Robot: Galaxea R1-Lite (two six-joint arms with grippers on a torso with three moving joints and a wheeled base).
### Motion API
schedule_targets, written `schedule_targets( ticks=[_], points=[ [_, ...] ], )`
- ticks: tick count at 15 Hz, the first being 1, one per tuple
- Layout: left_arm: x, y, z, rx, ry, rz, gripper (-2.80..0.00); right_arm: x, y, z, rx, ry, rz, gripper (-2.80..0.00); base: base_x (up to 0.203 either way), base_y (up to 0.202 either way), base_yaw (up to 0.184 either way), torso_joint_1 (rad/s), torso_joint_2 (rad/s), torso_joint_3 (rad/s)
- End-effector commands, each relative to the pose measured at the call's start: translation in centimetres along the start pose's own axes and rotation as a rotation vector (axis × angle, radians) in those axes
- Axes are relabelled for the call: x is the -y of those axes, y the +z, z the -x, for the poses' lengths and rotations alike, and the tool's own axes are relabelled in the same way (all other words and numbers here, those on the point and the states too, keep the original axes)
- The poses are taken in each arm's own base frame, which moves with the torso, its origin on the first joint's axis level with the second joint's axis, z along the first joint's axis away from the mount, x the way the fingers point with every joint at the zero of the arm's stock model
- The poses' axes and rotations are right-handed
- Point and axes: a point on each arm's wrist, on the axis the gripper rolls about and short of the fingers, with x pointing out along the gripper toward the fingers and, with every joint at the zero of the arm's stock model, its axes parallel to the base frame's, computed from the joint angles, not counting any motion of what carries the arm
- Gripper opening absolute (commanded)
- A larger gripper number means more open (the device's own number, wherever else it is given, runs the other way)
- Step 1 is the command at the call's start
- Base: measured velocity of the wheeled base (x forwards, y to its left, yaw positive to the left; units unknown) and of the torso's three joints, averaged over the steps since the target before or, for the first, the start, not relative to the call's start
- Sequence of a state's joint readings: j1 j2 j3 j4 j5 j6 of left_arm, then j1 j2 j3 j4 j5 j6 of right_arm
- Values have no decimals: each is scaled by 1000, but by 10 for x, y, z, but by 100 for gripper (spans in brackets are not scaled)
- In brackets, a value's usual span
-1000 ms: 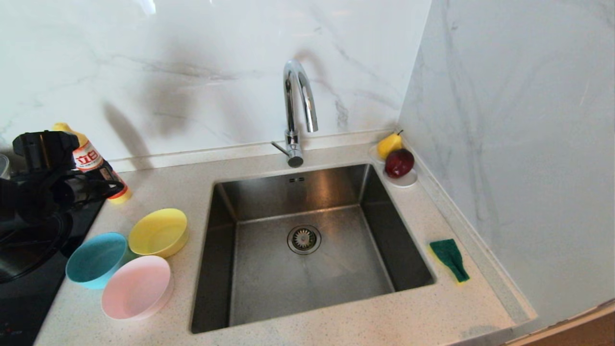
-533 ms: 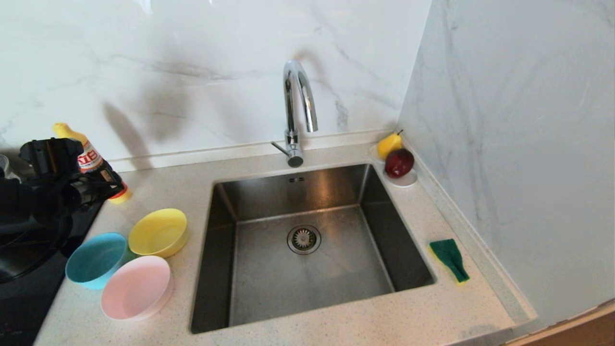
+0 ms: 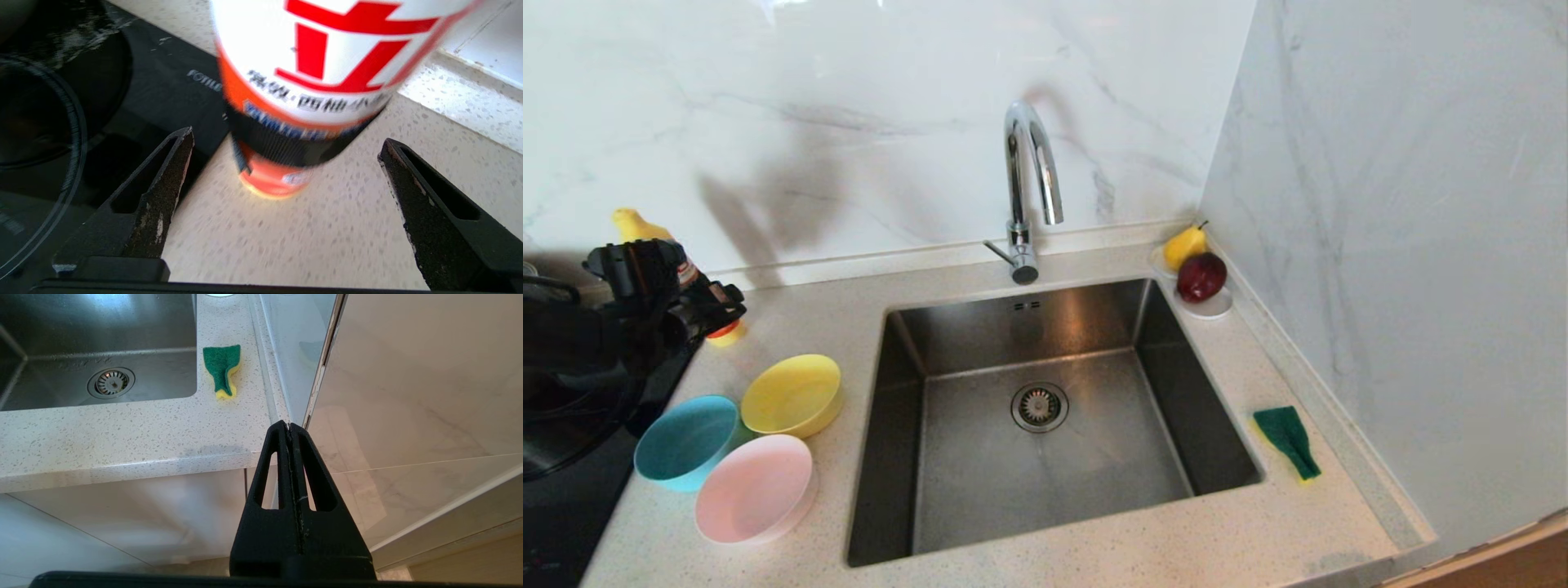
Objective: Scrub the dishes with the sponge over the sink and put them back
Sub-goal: Grab the dish soap
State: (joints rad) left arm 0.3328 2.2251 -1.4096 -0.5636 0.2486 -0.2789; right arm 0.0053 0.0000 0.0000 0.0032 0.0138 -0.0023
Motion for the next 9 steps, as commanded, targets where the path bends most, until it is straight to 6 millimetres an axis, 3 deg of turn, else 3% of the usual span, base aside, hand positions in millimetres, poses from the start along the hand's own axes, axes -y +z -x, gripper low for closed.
schedule_targets(
  ticks=[1, 9],
  points=[
    [1, -7, -11, 1, 1, 1, 0, 0, 0, 0, 0, 1, 1, -280, 0, 0, 0, 0, 0, 0],
    [7, -16, -44, 52, -14, -6, 0, 0, 0, 0, 0, 1, 1, -280, 0, 0, 0, 0, 0, 0]
  ],
)
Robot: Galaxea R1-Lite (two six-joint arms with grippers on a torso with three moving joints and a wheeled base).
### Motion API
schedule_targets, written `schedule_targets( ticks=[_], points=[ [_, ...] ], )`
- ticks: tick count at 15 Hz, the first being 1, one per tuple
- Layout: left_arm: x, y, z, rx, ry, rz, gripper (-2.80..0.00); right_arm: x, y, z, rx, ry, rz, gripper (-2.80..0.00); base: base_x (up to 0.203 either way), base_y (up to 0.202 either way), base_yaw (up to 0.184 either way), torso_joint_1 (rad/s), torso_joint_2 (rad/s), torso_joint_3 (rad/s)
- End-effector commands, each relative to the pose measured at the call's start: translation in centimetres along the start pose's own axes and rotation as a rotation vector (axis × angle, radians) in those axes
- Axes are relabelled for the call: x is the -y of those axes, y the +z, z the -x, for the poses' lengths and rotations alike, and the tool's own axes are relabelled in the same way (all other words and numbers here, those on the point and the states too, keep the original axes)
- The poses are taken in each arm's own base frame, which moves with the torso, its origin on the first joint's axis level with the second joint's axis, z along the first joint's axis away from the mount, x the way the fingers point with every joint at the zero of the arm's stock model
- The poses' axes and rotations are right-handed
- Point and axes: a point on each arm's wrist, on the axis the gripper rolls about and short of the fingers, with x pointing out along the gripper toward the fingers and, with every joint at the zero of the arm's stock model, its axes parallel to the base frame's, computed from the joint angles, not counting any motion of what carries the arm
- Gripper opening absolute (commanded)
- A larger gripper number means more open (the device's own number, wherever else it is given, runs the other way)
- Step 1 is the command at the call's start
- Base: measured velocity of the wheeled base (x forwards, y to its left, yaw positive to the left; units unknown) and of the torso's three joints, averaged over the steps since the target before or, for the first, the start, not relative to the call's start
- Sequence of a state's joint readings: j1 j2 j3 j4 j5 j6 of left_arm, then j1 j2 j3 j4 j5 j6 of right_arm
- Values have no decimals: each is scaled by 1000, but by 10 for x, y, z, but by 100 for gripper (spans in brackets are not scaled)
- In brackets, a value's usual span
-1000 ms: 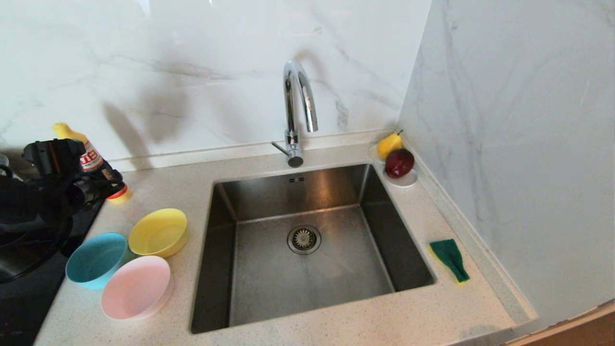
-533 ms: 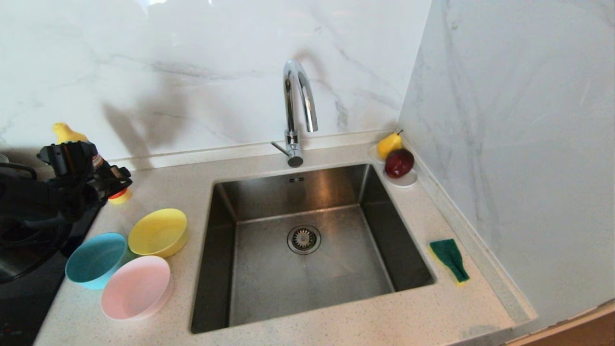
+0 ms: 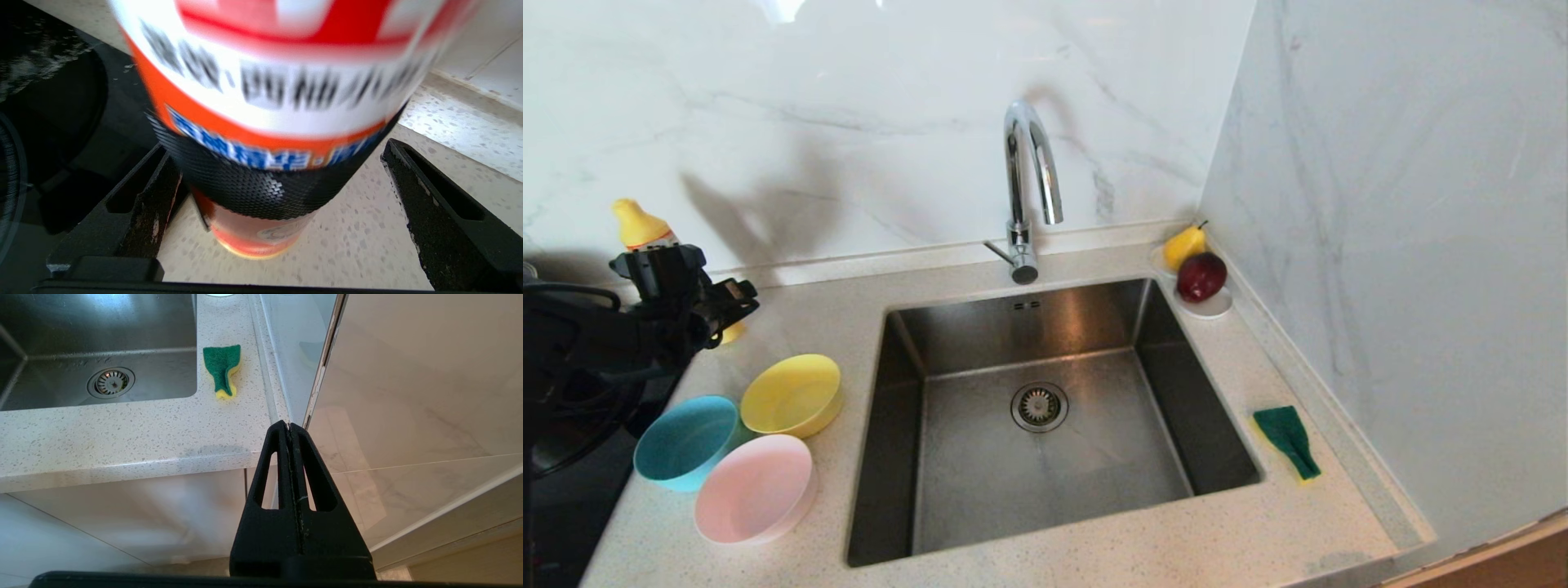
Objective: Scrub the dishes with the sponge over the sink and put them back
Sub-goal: Grab the dish soap
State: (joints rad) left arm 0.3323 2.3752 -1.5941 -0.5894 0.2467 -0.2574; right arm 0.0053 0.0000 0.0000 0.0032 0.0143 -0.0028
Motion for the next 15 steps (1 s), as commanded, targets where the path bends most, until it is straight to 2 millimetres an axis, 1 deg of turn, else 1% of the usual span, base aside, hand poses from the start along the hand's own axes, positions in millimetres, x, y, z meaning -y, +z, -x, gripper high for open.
schedule_targets(
  ticks=[1, 9, 15],
  points=[
    [0, -5, -4, 0, 2, 1, 0, 0, 0, 0, 0, 0, 0, -280, 0, 0, 0, 0, 0, 0],
    [3, -2, -16, 67, -11, -41, 0, 0, 0, 0, 0, 1, -1, -280, 0, 0, 0, 0, 0, 0],
    [4, -4, -16, 65, -11, -40, 0, 0, 0, 0, 0, 2, 0, -280, 0, 0, 0, 0, 0, 0]
  ],
)
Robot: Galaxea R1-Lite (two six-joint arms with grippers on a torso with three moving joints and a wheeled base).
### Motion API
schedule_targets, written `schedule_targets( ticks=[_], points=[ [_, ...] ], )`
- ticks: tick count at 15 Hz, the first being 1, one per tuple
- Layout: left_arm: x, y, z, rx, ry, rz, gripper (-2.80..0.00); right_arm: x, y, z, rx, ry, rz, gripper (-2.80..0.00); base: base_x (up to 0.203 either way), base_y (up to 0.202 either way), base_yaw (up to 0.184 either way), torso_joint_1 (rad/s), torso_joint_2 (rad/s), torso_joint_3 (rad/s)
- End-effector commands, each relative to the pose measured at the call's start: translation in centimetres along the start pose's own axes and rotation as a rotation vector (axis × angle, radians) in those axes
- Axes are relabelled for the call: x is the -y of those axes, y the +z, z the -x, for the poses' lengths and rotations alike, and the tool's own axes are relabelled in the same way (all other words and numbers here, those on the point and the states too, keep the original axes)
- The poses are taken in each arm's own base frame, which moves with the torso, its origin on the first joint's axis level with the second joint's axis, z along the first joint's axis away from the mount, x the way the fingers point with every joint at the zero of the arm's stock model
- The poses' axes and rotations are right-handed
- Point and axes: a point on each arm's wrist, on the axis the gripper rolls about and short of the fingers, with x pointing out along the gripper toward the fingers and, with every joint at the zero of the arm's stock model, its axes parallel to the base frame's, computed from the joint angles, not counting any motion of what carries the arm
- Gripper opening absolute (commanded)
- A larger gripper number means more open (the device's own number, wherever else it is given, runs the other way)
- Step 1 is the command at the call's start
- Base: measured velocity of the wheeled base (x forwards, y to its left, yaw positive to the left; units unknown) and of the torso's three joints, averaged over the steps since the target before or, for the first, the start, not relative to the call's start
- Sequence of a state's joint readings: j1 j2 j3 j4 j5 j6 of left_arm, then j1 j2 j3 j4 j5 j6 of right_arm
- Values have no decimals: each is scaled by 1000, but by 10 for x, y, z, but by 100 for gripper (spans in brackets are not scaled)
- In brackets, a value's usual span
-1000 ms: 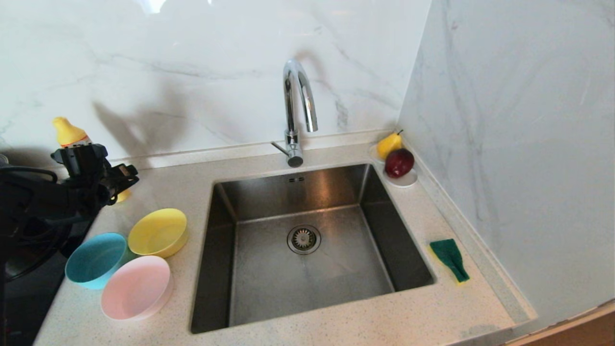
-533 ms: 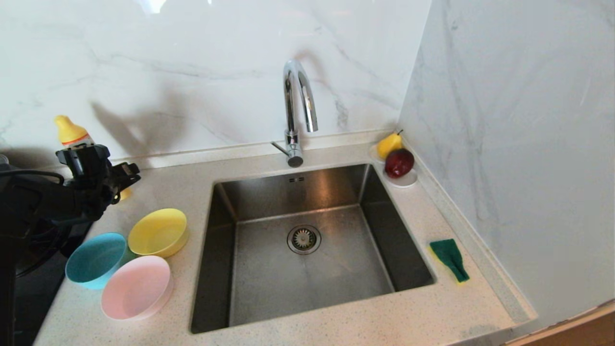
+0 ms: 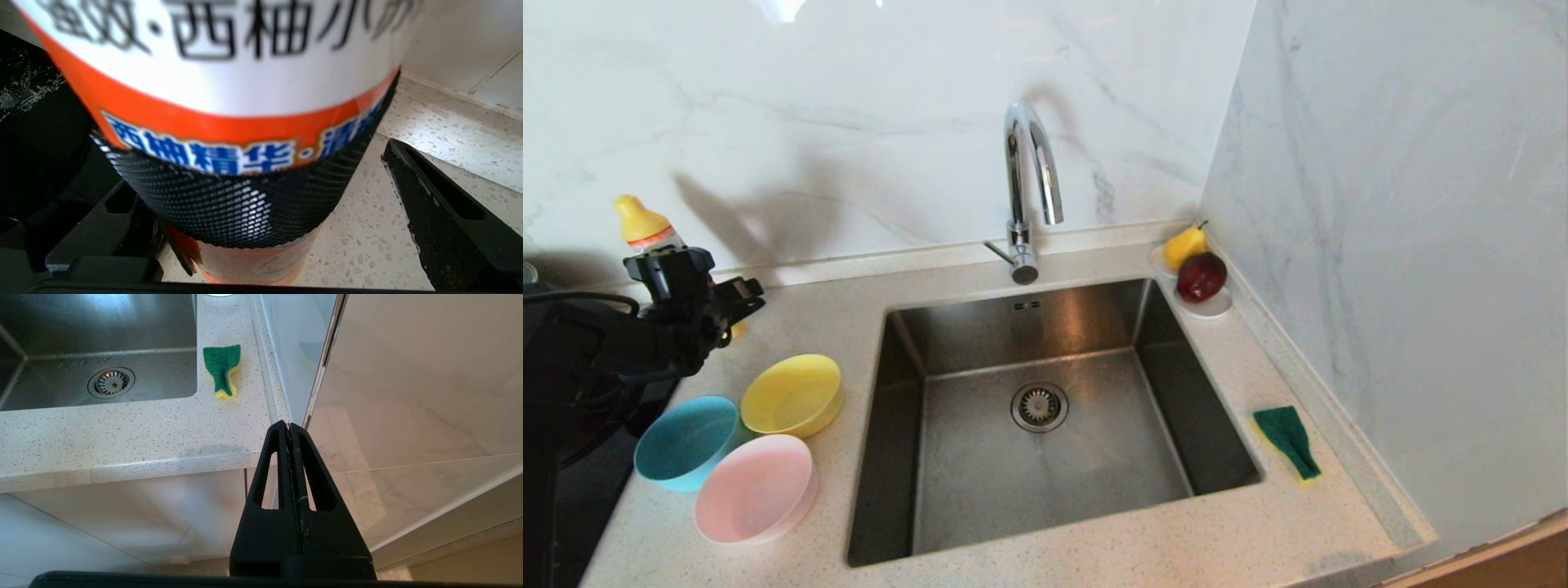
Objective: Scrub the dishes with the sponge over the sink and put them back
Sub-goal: Grab the dish soap
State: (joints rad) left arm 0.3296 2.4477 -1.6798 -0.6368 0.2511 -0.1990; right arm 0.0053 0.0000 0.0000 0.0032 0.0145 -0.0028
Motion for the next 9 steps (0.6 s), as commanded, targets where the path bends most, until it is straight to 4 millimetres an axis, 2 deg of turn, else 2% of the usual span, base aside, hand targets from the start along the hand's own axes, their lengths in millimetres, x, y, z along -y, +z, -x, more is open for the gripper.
schedule_targets(
  ticks=[1, 4, 5, 9],
  points=[
    [0, 2, 0, 9, 2, 4, 0, 0, 0, 0, 0, -1, 0, -280, 0, 0, 0, 0, 0, 0],
    [0, 1, 0, 8, 4, 2, 0, 0, 0, 0, 0, -1, 0, -280, 0, 0, 0, 0, 0, 0],
    [0, 0, -1, 8, 7, 2, -280, 0, 0, 0, 0, -1, 0, -280, 0, 0, 0, 0, 0, 0],
    [1, 2, -4, 46, 9, -6, -280, 0, 0, 0, 0, 0, 0, -280, 0, 0, 0, 0, 0, 0]
  ],
)
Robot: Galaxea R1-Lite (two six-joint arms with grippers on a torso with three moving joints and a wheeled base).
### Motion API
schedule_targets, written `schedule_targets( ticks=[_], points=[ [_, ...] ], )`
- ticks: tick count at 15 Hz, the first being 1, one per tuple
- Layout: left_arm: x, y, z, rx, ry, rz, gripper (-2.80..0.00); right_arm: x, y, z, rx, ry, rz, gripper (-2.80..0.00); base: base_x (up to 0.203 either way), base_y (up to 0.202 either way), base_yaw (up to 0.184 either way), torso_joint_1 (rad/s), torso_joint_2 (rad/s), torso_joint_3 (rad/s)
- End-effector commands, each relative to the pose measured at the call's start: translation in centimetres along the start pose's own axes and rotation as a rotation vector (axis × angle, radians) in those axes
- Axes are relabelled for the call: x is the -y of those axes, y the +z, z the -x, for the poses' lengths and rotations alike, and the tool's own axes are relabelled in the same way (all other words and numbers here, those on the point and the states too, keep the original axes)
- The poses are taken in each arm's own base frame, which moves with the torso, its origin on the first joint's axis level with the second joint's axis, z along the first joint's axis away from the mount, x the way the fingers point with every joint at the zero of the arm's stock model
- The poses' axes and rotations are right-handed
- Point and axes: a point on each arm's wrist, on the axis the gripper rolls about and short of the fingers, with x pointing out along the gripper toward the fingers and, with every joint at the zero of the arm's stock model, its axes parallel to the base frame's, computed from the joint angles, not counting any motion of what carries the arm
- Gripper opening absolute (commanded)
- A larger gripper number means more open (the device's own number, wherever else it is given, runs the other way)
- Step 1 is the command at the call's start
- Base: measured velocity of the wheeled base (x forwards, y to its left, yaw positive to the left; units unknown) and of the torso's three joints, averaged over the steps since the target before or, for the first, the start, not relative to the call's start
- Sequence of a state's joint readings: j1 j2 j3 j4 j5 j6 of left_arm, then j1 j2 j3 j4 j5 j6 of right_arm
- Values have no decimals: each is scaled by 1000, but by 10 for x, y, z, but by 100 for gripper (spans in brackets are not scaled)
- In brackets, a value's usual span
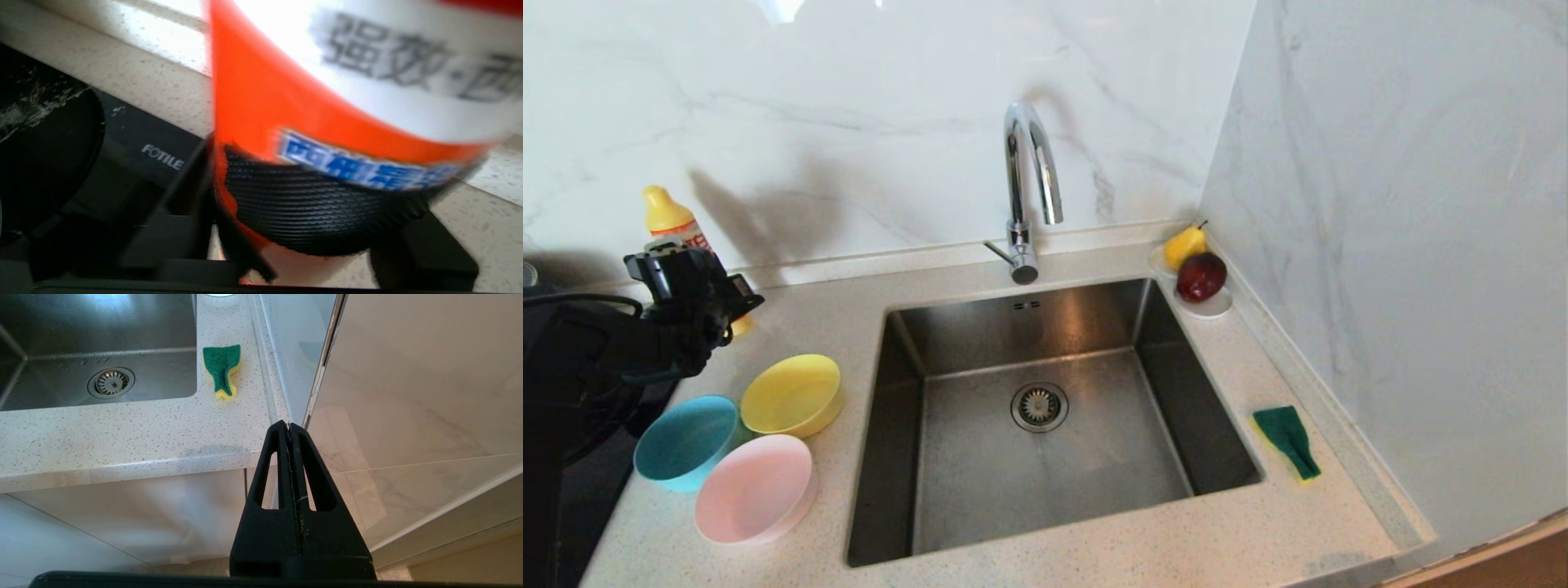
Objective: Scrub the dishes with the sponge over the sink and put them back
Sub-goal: Grab the dish soap, then squeeze it onto the sponge
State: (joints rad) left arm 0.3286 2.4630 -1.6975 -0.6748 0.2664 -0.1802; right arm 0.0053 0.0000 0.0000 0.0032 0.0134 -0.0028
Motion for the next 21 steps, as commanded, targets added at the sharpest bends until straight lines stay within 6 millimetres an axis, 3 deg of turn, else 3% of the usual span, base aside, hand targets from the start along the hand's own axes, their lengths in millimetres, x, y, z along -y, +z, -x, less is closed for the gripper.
schedule_targets(
  ticks=[1, 5, 10, 15, 21],
  points=[
    [1, 0, -2, 12, -1, 4, -280, 0, 0, 0, 0, 3, 0, -280, 0, 0, 0, 0, 0, 0],
    [5, 2, 1, 12, 0, 19, -280, 0, 0, 0, 0, 1, 0, -280, 0, 0, 0, 0, 0, 0],
    [7, 65, 31, 108, -21, 53, -280, 0, 0, 0, 0, 1, 0, -280, 0, 0, 0, 0, 0, 0],
    [4, 127, 80, 192, -36, 77, -280, 0, 0, 0, 0, 3, 0, -280, 0, 0, 0, 0, 0, 0],
    [-8, 192, 168, 246, -53, 70, -280, 0, 0, 0, 0, 0, 0, -280, 0, 0, 0, 0, 0, 0]
  ],
)
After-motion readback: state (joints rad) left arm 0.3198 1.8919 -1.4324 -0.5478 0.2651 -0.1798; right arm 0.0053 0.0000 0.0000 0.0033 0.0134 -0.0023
